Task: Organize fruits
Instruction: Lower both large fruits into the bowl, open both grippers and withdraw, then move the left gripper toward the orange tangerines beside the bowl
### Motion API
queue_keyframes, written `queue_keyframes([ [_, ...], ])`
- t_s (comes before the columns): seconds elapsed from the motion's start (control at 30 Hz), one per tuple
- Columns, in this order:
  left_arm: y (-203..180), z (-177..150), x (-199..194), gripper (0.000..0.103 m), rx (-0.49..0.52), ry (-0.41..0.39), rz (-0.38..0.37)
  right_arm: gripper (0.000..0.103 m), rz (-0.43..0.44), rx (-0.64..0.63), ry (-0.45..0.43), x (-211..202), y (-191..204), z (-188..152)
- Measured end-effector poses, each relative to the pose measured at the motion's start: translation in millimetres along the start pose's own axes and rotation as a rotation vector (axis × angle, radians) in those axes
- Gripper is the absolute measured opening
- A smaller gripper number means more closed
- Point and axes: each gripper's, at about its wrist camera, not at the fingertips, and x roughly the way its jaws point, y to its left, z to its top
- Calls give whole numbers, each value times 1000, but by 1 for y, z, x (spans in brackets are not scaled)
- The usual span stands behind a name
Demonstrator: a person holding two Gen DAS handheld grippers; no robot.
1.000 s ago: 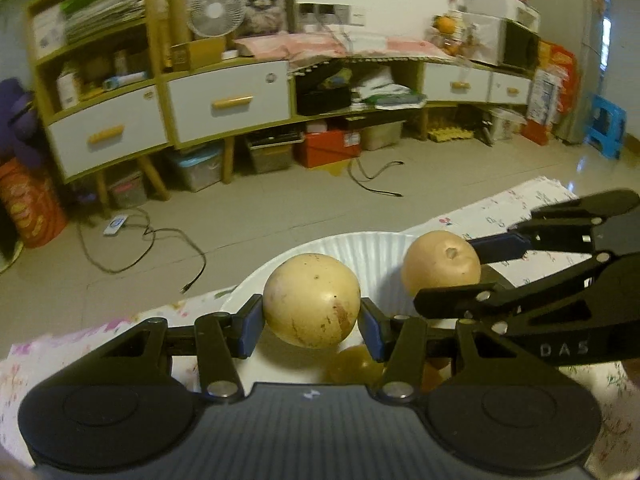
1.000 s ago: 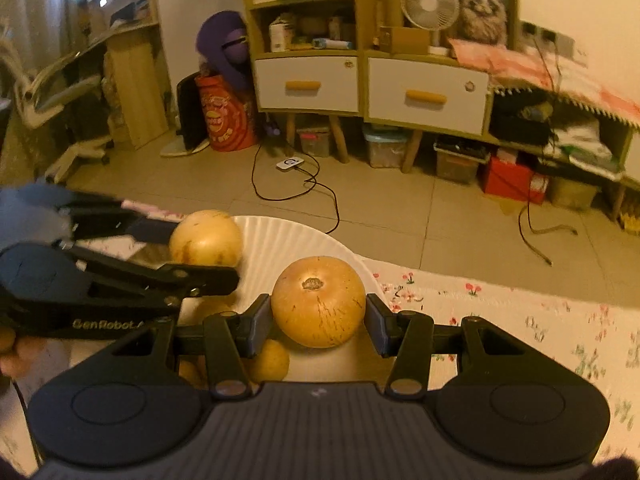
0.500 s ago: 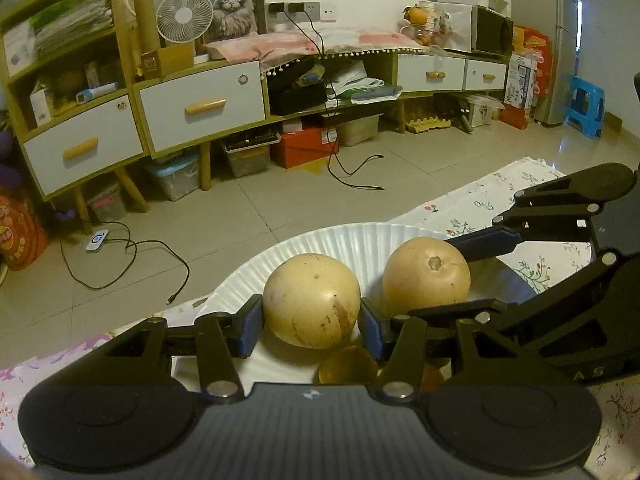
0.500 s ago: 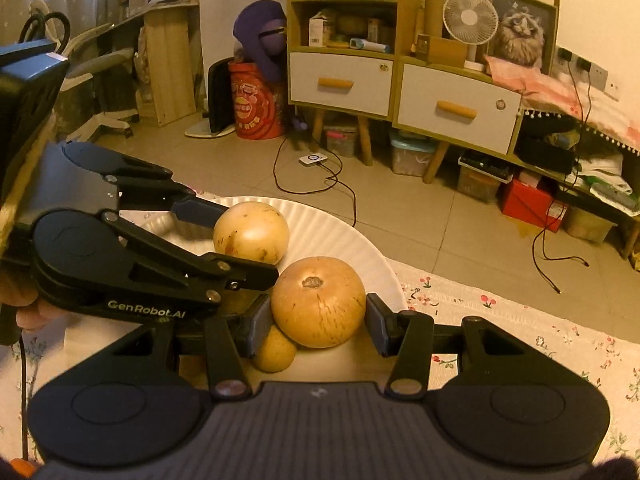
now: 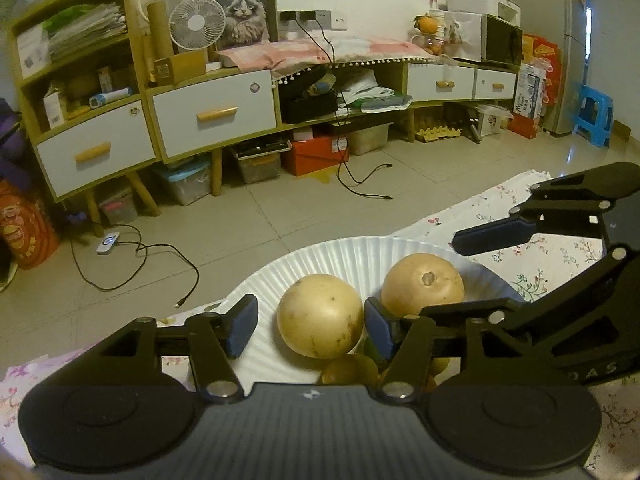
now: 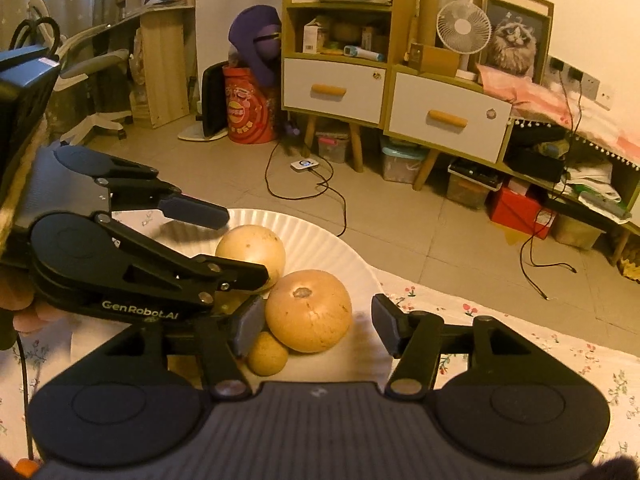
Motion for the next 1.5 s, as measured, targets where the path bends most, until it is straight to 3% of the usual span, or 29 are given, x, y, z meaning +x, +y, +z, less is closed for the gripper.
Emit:
queue_keyframes([
  [0.8,-15,-21,-80,85,-57,77,47,80,-65,-21,37,-69,30,-13],
  [1.13,-37,-41,-120,92,-55,95,34,87,-65,-12,38,-103,51,-23],
  [1.5,-52,-62,-152,92,-60,143,51,92,-60,25,75,-125,71,-38],
])
